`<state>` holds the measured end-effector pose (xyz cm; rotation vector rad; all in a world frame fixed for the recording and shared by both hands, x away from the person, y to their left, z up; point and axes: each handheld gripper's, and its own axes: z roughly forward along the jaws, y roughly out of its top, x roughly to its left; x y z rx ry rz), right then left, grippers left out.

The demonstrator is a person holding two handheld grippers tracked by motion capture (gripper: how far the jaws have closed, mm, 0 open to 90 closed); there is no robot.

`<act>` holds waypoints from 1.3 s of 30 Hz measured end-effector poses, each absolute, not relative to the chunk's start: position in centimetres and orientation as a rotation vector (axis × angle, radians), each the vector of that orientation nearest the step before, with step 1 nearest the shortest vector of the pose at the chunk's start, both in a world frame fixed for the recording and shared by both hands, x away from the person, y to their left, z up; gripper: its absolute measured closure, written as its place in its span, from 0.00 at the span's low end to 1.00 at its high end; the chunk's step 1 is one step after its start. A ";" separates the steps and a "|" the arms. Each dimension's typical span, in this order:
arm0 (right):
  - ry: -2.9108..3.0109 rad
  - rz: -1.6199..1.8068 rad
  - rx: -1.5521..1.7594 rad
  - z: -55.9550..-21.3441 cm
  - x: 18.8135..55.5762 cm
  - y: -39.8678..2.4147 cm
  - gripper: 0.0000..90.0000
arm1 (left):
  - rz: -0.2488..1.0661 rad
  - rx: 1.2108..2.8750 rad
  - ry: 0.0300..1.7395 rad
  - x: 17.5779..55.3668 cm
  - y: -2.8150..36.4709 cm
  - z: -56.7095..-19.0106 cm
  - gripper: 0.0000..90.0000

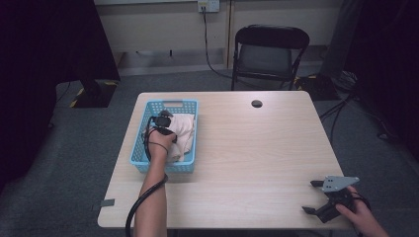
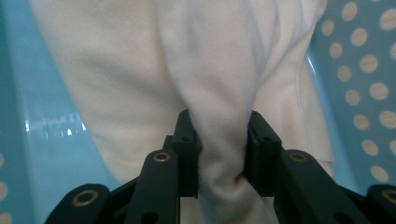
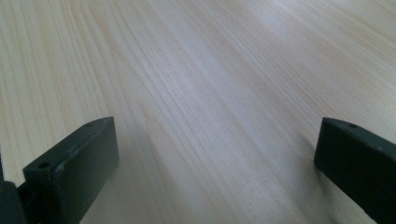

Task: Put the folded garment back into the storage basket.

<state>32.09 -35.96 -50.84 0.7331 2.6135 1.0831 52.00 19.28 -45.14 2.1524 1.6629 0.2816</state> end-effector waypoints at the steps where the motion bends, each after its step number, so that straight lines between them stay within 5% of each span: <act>1: 2.614 1.083 0.733 -50.8 32.1 -36.0 0.00 | 0.285 2.159 1.664 52.0 19.2 -45.2 0.77; 31: 2.616 1.083 0.730 -50.8 32.0 -36.0 0.00 | 0.277 2.243 1.643 52.4 18.4 -46.1 0.62; 39: 2.616 1.083 0.729 -50.8 32.0 -36.0 0.00 | 0.317 2.259 1.643 52.4 18.6 -46.4 0.43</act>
